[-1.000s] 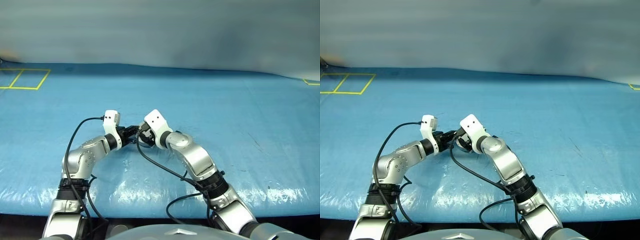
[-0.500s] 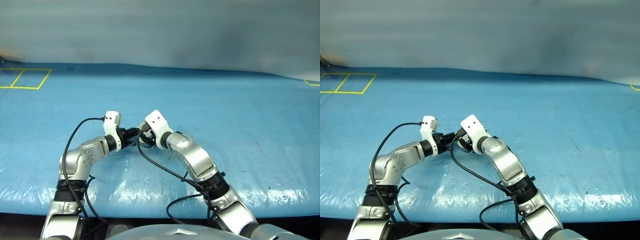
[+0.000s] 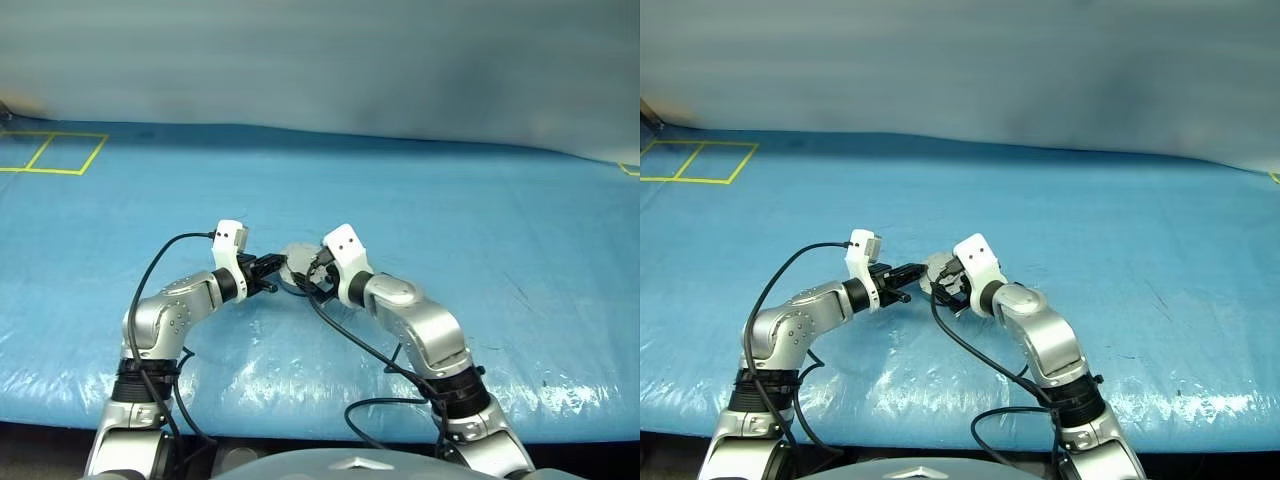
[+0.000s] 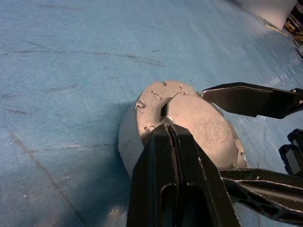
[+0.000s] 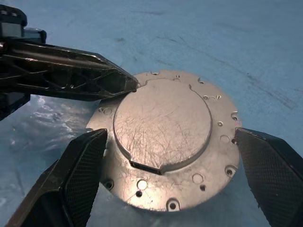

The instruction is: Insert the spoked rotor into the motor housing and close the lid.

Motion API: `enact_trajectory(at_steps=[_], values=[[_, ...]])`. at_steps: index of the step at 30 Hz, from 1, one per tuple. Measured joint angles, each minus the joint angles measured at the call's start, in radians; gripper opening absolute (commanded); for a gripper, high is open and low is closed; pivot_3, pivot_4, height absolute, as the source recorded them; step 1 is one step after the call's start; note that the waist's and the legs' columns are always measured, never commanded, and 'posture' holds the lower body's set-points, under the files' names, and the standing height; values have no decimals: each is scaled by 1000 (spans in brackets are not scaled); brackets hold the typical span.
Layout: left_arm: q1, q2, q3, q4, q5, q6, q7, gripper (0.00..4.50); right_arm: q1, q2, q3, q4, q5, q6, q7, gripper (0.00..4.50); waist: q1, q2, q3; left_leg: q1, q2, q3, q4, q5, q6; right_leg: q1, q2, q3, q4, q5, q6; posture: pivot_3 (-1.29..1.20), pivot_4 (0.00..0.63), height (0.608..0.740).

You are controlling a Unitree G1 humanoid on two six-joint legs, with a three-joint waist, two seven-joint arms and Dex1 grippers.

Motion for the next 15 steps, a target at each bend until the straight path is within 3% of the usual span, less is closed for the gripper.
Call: enact_trajectory(at_steps=[6, 10, 15], values=[[-2, -4, -2, 0, 8, -13, -15, 0, 73, -18, -101, -111, 150, 78, 62, 4487, 2, -1, 5, -3, 0, 0, 0, -1, 1, 0, 0, 0, -4, 3, 5, 0, 150, 740], [-12, -3, -3, 1, 11, -16, -21, 0, 90, 81, -264, -127, 287, 195, 34, 4487, 2, -1, 14, -5, 0, 0, -1, -1, 1, -2, 0, 0, -4, 3, 5, 0, 150, 740], [-15, 0, -12, 2, 23, -16, -30, 0, 63, 210, -422, -82, 347, 299, -96, 4487, 4, 0, 15, -5, 0, 0, -1, -2, 1, -2, 0, 0, -4, 3, 5, 0, 150, 740]])
